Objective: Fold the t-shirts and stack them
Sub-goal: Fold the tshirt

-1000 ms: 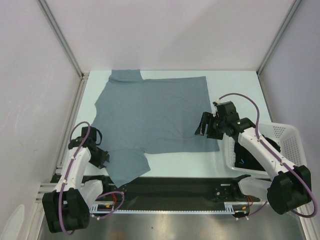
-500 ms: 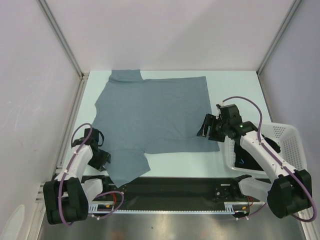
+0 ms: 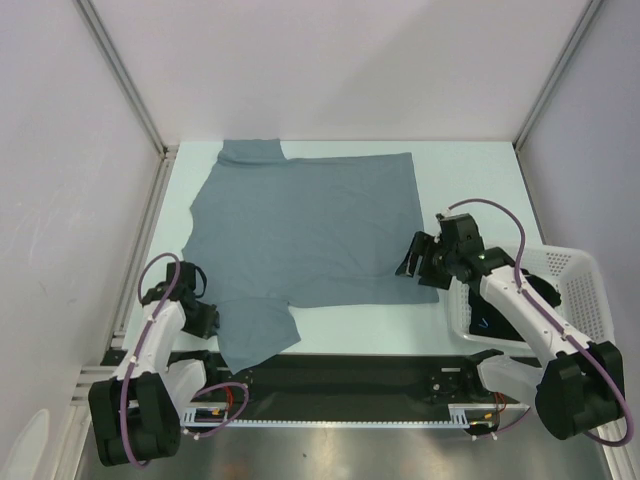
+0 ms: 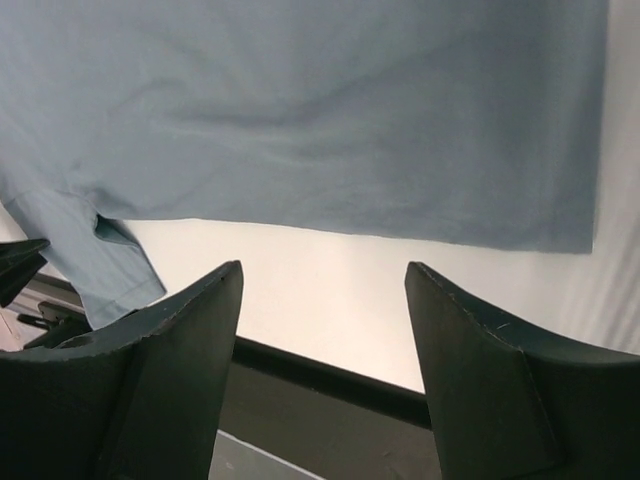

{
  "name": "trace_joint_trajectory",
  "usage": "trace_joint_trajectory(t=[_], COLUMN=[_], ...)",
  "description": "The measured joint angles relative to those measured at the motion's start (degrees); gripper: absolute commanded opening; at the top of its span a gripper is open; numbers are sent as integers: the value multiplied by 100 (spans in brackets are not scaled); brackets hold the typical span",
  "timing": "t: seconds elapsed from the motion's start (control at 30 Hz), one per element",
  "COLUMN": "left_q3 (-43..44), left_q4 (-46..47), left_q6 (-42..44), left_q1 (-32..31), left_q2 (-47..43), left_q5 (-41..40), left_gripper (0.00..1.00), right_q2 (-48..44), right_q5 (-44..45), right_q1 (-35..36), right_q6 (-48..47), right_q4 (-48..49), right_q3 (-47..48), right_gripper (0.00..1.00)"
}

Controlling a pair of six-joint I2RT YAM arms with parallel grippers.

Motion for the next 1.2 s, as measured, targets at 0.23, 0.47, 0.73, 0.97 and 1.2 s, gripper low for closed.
trace_joint_trajectory(t=[0.23,0.47,0.73,0.97,1.2], left_q3=[-31,-28,0,170,170], left_q4=[-127,-378,-682,-879,-911], left_q6=[-437,-623,-826,-885,-914], left_q1=[4,4,4,4,4], left_q2=[-284,-743,-1351,-1620,-1596], left_q5=[-129,-278,-433,-623,-662], left_gripper=[0,0,0,0,0], right_q2=[111,208,455,903,1016], right_q5=[492,1355,2610,3379,3545], right_q1=[114,461,1043,1193,1086], right_q6=[551,1314,2173,2299,2243], right_q4=[-79,-186,-264,-168,61], right_q3=[-433,-667,-664,-616,-640], right_gripper=[58,51,52,52,54])
